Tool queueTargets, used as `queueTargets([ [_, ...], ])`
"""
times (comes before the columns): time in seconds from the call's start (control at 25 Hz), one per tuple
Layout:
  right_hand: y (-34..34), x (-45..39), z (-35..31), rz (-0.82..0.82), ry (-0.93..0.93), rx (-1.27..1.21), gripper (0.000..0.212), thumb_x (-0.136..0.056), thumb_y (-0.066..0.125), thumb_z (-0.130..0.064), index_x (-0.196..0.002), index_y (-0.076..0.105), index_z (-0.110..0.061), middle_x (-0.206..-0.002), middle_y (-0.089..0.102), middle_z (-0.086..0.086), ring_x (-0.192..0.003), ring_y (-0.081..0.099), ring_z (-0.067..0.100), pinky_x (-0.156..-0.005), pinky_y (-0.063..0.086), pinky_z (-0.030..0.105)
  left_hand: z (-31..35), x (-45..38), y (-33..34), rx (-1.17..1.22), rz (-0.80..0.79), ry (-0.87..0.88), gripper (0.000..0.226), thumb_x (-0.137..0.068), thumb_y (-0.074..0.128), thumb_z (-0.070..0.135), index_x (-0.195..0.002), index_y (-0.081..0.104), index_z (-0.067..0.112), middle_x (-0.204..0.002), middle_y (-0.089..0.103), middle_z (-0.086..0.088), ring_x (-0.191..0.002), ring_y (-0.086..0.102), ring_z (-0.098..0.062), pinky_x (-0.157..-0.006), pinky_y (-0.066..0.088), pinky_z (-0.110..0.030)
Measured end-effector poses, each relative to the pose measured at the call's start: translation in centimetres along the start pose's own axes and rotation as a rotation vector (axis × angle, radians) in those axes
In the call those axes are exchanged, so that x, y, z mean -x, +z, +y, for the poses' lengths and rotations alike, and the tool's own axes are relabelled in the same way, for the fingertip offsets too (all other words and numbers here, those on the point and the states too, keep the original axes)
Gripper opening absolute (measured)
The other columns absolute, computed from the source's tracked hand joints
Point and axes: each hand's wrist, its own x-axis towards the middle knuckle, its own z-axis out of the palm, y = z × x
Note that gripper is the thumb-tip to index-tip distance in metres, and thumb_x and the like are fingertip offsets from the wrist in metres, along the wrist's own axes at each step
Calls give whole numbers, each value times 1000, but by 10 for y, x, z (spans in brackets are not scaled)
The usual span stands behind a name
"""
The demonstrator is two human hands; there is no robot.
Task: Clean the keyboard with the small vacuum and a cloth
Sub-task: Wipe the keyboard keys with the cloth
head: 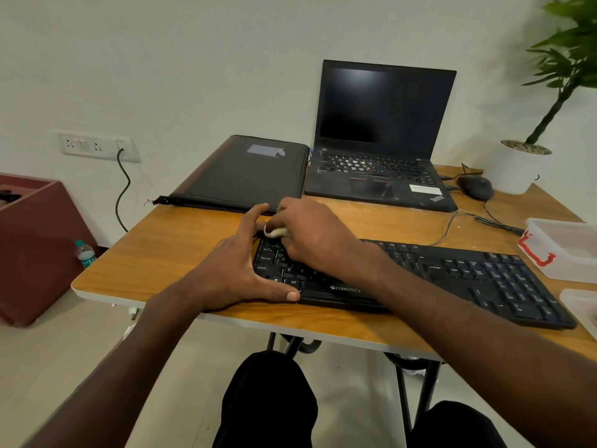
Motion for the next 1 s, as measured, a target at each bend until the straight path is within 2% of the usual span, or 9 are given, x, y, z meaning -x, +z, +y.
queueTargets([
  [0.08, 0, -4, 2, -41, -39, 35, 32, -93, 69, -19, -125, 71, -24, -113, 63, -1, -103, 59, 18, -78, 44, 28, 0, 0, 0, 8, 3, -4, 153, -44, 95, 75, -162, 0, 51, -165, 36, 10, -146, 40, -10, -122, 40, -42],
  [0.24, -1, -11, 4, -68, 55, 119, 24, -90, 70, -15, -114, 74, -18, -98, 69, 1, -93, 65, 20, -73, 52, 31, -1, 1, 1, -12, 25, -25, 154, -42, 95, 78, -162, 2, 51, -163, 38, 10, -148, 44, -18, -122, 42, -50],
  [0.32, 0, -5, 7, -76, 25, 133, 24, -90, 71, -15, -114, 73, -18, -100, 68, 1, -93, 63, 20, -71, 50, 31, 0, 1, 1, -47, 38, -36, 155, -39, 91, 83, -162, 2, 51, -162, 41, 9, -148, 42, -20, -123, 38, -53],
  [0.44, -7, -7, 12, -64, 63, 160, 25, -89, 72, -14, -114, 72, -17, -103, 68, 5, -99, 66, 26, -78, 58, 38, -1, 0, 1, -65, 51, -44, 153, -39, 90, 86, -161, 4, 52, -159, 43, 11, -146, 44, -17, -123, 38, -53],
  [0.6, -4, -3, -4, -50, -30, 85, 29, -91, 72, -18, -121, 70, -19, -112, 66, -1, -105, 60, 20, -80, 52, 31, 1, 1, 1, -59, 41, -40, 153, -41, 90, 84, -161, 1, 50, -166, 40, 8, -149, 38, -17, -125, 34, -52],
  [0.68, -9, -1, -2, -87, 5, 98, 32, -91, 72, -18, -123, 70, -20, -113, 67, 0, -105, 62, 21, -77, 52, 32, 0, 0, 1, -65, 40, -52, 156, -40, 90, 86, -162, 0, 50, -166, 39, 9, -151, 38, -22, -124, 36, -55],
  [0.84, -20, -12, -13, -16, 91, 125, 24, -94, 69, -19, -118, 71, -21, -92, 61, 0, -85, 61, 19, -66, 42, 30, 2, 1, 1, -54, 54, -27, 147, -46, 96, 76, -159, 6, 49, -164, 42, 6, -149, 39, -16, -125, 36, -49],
  [0.92, -12, -6, -23, -37, 85, 80, 27, -94, 69, -20, -121, 71, -23, -92, 63, -2, -90, 63, 17, -68, 40, 27, 1, 1, 1, -51, 53, -26, 148, -47, 96, 76, -160, 5, 48, -164, 43, 5, -150, 40, -17, -124, 36, -47],
  [1.0, -10, 3, -20, -69, 96, 88, 31, -93, 70, -19, -124, 72, -22, -103, 70, 1, -98, 66, 19, -69, 43, 28, 0, 1, 2, -66, 52, -47, 152, -42, 91, 84, -160, 3, 49, -165, 42, 8, -153, 37, -23, -124, 36, -54],
])
